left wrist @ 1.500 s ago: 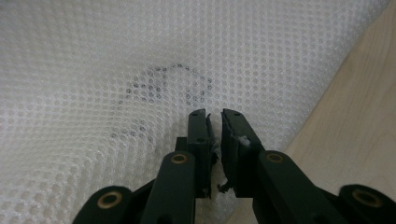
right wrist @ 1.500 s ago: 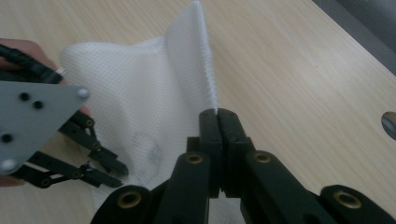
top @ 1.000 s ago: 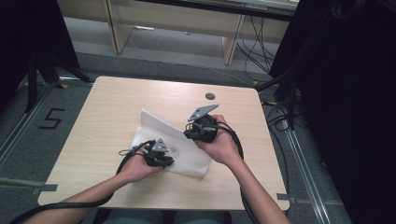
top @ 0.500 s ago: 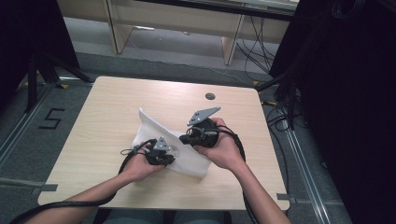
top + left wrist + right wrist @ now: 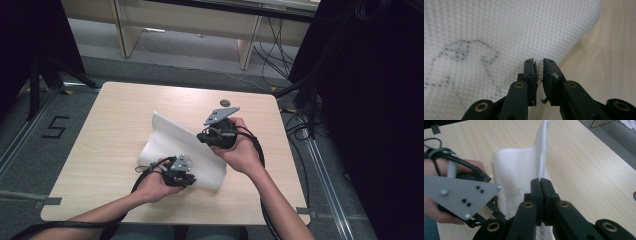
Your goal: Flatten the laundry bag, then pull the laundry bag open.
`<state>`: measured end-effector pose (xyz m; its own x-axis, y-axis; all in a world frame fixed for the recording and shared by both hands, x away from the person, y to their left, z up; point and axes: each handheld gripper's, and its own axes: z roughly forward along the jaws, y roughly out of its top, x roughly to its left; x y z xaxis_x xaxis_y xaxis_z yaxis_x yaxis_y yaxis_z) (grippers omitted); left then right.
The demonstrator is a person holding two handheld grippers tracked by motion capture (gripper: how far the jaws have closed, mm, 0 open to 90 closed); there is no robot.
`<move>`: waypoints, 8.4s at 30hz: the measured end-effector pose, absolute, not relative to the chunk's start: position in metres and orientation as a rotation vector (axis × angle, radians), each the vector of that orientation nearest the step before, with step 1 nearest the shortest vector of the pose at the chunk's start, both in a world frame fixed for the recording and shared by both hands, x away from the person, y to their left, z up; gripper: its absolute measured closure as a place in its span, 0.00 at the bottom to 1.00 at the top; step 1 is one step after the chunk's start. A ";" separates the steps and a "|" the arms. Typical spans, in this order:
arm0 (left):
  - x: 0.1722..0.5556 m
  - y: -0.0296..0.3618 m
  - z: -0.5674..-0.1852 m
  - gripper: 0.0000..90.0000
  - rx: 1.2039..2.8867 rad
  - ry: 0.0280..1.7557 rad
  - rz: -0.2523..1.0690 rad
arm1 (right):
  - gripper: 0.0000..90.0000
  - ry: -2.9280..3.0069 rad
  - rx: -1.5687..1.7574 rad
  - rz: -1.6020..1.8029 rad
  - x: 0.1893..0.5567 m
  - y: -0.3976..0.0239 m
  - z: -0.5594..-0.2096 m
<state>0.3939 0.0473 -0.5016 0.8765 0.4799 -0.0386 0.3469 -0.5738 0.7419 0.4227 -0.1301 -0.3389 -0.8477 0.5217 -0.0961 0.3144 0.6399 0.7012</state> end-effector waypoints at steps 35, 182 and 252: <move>0.427 0.093 -0.504 0.87 2.286 0.659 0.365 | 1.00 2.686 0.561 1.116 0.395 -0.122 -0.344; 0.389 0.174 -0.501 0.78 2.307 0.826 0.196 | 0.95 2.636 1.286 0.676 0.400 -0.186 -0.480; 0.367 0.014 -0.491 0.76 2.228 0.424 0.006 | 1.00 2.710 1.491 0.649 0.368 -0.190 -0.481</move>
